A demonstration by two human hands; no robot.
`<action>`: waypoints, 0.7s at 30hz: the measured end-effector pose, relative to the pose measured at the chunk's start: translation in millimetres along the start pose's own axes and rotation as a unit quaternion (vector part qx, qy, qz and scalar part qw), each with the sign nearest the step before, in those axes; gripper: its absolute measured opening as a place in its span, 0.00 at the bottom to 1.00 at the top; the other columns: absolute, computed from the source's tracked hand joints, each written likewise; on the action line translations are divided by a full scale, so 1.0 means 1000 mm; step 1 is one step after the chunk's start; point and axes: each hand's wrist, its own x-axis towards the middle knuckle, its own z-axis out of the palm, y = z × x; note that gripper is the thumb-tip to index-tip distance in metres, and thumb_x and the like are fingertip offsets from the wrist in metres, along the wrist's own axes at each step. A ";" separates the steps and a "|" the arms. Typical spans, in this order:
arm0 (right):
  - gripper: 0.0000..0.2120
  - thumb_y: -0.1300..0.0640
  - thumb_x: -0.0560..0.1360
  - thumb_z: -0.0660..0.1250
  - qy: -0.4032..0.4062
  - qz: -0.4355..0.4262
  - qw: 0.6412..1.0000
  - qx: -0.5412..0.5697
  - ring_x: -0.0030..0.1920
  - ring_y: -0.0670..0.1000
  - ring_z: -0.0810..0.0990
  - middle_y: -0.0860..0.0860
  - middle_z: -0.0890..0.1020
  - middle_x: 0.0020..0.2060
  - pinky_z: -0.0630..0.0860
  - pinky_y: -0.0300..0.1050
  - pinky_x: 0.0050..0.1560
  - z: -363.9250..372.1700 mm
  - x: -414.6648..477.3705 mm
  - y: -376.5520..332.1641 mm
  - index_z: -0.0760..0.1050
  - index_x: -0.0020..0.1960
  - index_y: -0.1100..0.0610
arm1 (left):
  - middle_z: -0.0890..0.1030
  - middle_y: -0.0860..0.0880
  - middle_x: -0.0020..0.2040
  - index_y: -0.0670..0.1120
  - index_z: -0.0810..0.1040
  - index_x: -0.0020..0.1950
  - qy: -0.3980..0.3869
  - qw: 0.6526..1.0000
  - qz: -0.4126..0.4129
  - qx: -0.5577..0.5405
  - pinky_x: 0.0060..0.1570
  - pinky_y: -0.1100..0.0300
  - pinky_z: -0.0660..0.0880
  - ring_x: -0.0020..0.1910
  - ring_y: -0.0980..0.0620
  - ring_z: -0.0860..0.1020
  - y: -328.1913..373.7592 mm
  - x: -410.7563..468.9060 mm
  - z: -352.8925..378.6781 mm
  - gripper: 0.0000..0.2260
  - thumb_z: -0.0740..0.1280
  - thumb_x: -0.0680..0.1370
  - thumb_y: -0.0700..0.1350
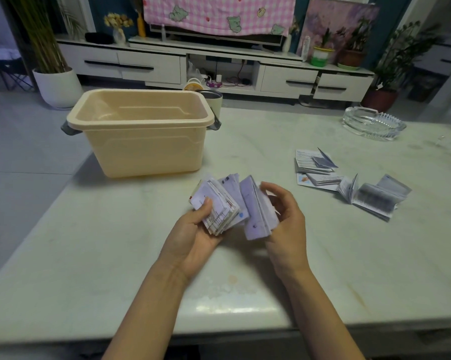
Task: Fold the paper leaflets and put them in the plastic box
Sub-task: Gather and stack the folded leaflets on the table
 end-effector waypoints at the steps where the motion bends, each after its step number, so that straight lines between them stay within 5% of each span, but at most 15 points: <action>1: 0.26 0.73 0.64 0.74 0.024 0.011 1.000 0.008 0.35 0.37 0.76 0.47 0.79 0.36 0.72 0.30 0.39 0.000 0.000 0.000 0.73 0.52 0.49 | 0.83 0.40 0.51 0.39 0.76 0.56 -0.007 1.000 0.000 0.012 0.47 0.47 0.79 0.45 0.45 0.83 -0.002 0.000 0.002 0.14 0.61 0.72 0.40; 3: 0.24 0.75 0.65 0.72 0.073 0.033 0.996 0.033 0.29 0.38 0.74 0.49 0.78 0.30 0.72 0.31 0.33 -0.001 0.000 0.000 0.73 0.50 0.50 | 0.82 0.39 0.53 0.38 0.76 0.57 -0.017 0.999 -0.003 0.036 0.49 0.48 0.79 0.46 0.45 0.83 -0.005 -0.001 0.004 0.16 0.63 0.70 0.38; 7: 0.19 0.72 0.65 0.74 0.084 0.018 0.996 0.001 0.31 0.42 0.77 0.45 0.82 0.29 0.75 0.38 0.35 -0.002 -0.001 0.000 0.75 0.44 0.50 | 0.81 0.39 0.56 0.37 0.75 0.59 -0.027 0.997 -0.017 0.066 0.52 0.49 0.78 0.51 0.44 0.81 -0.008 -0.002 0.003 0.18 0.63 0.69 0.38; 11: 0.16 0.68 0.69 0.73 0.066 0.006 0.998 -0.013 0.31 0.52 0.77 0.54 0.81 0.29 0.73 0.44 0.33 -0.001 -0.005 0.001 0.73 0.45 0.49 | 0.80 0.39 0.57 0.37 0.75 0.61 -0.036 0.994 -0.035 0.101 0.52 0.51 0.78 0.52 0.45 0.80 -0.008 -0.004 0.003 0.20 0.64 0.69 0.38; 17: 0.13 0.66 0.74 0.67 0.048 -0.043 0.996 -0.063 0.32 0.42 0.75 0.44 0.80 0.32 0.71 0.34 0.34 0.004 -0.006 0.000 0.73 0.45 0.47 | 0.82 0.40 0.53 0.38 0.76 0.57 -0.010 0.994 -0.007 0.108 0.49 0.53 0.79 0.46 0.47 0.82 -0.009 -0.003 0.006 0.18 0.64 0.68 0.38; 21: 0.13 0.58 0.72 0.56 -0.001 0.009 1.000 0.029 0.35 0.42 0.77 0.44 0.82 0.33 0.72 0.33 0.36 0.004 -0.007 -0.008 0.79 0.41 0.52 | 0.82 0.40 0.54 0.38 0.77 0.57 -0.006 0.998 -0.016 0.062 0.51 0.50 0.78 0.47 0.46 0.82 -0.004 -0.004 0.006 0.17 0.63 0.69 0.38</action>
